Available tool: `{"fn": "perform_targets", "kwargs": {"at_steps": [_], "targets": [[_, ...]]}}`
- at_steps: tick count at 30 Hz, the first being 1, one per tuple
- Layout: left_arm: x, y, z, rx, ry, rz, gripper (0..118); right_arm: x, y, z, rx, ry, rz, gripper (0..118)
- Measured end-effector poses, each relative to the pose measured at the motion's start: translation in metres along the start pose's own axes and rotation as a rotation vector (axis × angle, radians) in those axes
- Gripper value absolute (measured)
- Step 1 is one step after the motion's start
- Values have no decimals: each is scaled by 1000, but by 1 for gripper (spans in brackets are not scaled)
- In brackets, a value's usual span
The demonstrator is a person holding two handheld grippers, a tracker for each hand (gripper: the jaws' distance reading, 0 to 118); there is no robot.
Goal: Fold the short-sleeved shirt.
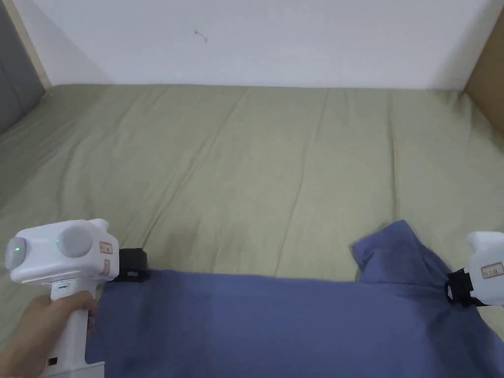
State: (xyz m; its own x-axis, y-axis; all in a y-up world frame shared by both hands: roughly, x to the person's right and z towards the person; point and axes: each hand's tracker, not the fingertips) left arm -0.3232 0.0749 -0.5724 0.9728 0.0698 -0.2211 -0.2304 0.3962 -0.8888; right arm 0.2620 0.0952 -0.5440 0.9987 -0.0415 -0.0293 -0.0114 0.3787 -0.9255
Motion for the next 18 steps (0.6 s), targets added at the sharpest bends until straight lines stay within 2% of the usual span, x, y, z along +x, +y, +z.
{"fn": "perform_targets", "kwargs": {"at_steps": [2,4,5,7,8,10,12,18], "targets": [[2,-1,-16,-100,4,-37,82,-2,-1,-2,-6,-5,14,4],[4,-5,3,-41,-6,-55,80,-4,-2,-3,-14,-5,19,4],[4,-6,11,-35,-3,-69,69,-5,-3,-3,-13,-4,30,4],[6,-7,20,4,-32,-29,13,-6,-3,-2,-10,-6,28,4],[2,0,17,15,-43,-23,3,-6,-2,-1,-4,8,12,4],[15,-6,16,-26,-53,-24,3,-2,-5,9,16,13,-7,4],[17,-14,26,-10,-19,-88,3,3,-9,23,30,29,-11,4],[4,-51,98,67,-36,-127,3,16,-41,83,94,77,-24,4]]}}
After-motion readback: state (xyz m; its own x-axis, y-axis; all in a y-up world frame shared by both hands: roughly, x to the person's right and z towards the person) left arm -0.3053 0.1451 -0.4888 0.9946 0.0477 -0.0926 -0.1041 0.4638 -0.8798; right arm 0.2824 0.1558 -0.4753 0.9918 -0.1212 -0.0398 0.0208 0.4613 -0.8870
